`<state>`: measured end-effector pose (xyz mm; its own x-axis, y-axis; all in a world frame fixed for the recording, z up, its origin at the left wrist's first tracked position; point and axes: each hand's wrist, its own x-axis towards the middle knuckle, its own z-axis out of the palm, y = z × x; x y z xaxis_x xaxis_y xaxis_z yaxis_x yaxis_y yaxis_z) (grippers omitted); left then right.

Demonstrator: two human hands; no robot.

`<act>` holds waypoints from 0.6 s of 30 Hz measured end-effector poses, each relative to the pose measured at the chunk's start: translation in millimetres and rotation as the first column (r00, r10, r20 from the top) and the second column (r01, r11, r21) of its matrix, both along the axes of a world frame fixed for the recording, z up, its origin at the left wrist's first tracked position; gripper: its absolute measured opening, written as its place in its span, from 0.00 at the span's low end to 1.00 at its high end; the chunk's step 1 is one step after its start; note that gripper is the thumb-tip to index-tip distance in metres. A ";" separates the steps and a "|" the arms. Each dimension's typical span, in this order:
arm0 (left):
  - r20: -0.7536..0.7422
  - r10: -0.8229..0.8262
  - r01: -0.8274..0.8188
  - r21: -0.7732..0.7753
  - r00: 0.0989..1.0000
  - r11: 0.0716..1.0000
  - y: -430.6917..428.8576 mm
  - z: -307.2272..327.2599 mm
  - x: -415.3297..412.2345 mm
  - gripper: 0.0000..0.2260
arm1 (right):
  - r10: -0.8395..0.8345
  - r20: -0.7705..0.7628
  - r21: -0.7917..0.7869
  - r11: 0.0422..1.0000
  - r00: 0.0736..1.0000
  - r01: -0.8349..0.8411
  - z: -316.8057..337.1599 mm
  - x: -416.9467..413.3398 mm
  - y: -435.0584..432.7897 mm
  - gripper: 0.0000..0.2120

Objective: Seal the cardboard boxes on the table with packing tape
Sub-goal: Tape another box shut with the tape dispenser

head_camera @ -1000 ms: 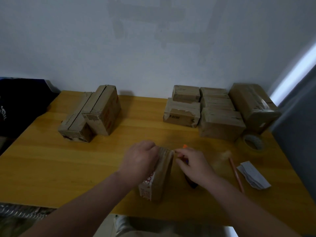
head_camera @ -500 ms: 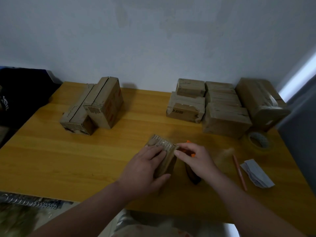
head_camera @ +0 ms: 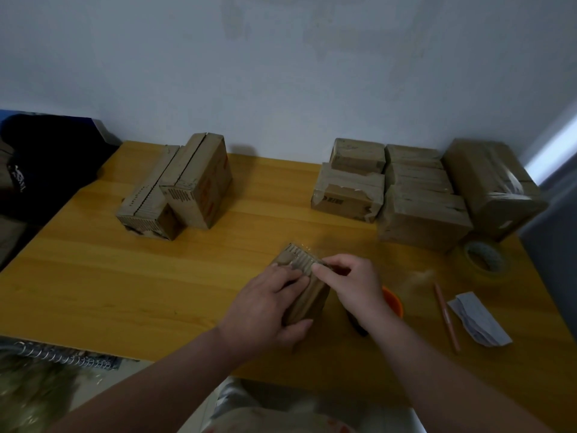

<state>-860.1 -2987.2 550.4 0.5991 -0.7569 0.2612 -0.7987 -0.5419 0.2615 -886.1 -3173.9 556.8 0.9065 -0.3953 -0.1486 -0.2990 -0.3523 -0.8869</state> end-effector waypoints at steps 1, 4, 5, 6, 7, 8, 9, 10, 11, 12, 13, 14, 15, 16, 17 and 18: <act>0.003 0.001 -0.002 0.008 1.000 1.000 0.1 -0.1 -0.2 0.28 | 0.002 0.020 -0.026 1.000 1.000 -0.001 -0.3 0.9 -0.7 0.04; 0.016 0.001 -0.001 0.009 1.000 1.000 0.1 0.0 -0.7 0.29 | 0.050 0.068 -0.165 0.986 0.996 -0.038 -0.8 2.7 -3.7 0.06; 0.019 -0.002 0.002 0.003 1.000 1.000 -0.2 0.1 -0.9 0.29 | 0.078 0.085 -0.232 0.971 0.993 -0.056 -1.0 2.7 -4.3 0.08; 0.018 -0.003 0.003 0.000 1.000 1.000 -0.5 0.6 -1.2 0.29 | 0.106 0.101 -0.308 0.949 0.989 -0.070 -1.5 2.7 -5.0 0.09; 0.019 -0.004 0.004 0.004 1.000 1.000 -0.7 1.2 -1.1 0.29 | 0.132 0.113 -0.386 0.919 0.985 -0.079 -1.9 2.7 -5.2 0.11; 0.020 -0.004 0.004 0.011 1.000 1.000 -0.8 1.6 -0.8 0.29 | 0.151 0.120 -0.449 0.890 0.981 -0.082 -2.6 3.0 -5.6 0.12; 0.023 -0.007 0.006 0.014 1.000 1.000 -0.6 2.1 -0.5 0.29 | 0.163 0.129 -0.491 0.868 0.978 -0.080 -2.9 3.3 -6.2 0.13; 0.026 -0.013 0.012 0.017 1.000 1.000 -0.2 2.8 -0.1 0.29 | 0.171 0.139 -0.511 0.856 0.975 -0.077 -2.8 3.7 -6.9 0.14; 0.033 -0.021 0.021 0.015 0.999 1.000 0.5 3.0 0.4 0.28 | 0.174 0.135 -0.521 0.850 0.975 -0.079 -2.4 3.7 -7.1 0.14; 0.038 -0.029 0.028 0.022 0.999 0.999 1.2 3.4 0.7 0.28 | 0.169 0.121 -0.526 0.847 0.978 -0.081 -2.0 3.3 -6.9 0.15; 0.047 -0.035 0.033 0.033 0.998 0.999 1.8 4.5 0.9 0.28 | 0.157 0.106 -0.525 0.847 0.982 -0.079 -1.5 2.8 -6.1 0.17; 0.042 -0.035 0.034 0.044 0.998 0.998 2.1 5.6 0.9 0.27 | 0.128 0.099 -0.500 0.864 0.987 -0.062 -1.2 2.2 -5.9 0.18; 0.017 -0.031 0.030 0.033 0.999 0.999 2.1 6.9 0.8 0.27 | 0.078 0.107 -0.447 0.894 0.991 -0.022 1.5 1.0 -6.1 0.18; -0.036 -0.022 0.022 -0.010 0.999 1.000 2.3 8.5 1.0 0.26 | 0.016 0.128 -0.386 0.922 0.992 0.035 5.7 -0.5 -6.6 0.18; -0.088 -0.016 0.009 -0.079 0.996 0.997 2.4 9.7 2.5 0.25 | -0.034 0.152 -0.366 0.926 0.988 0.088 10.1 -1.8 -8.0 0.18; -0.113 -0.012 -0.005 -0.148 0.994 0.989 2.7 10.2 4.7 0.22 | -0.040 0.175 -0.410 0.905 0.984 0.110 13.2 -3.1 -9.6 0.17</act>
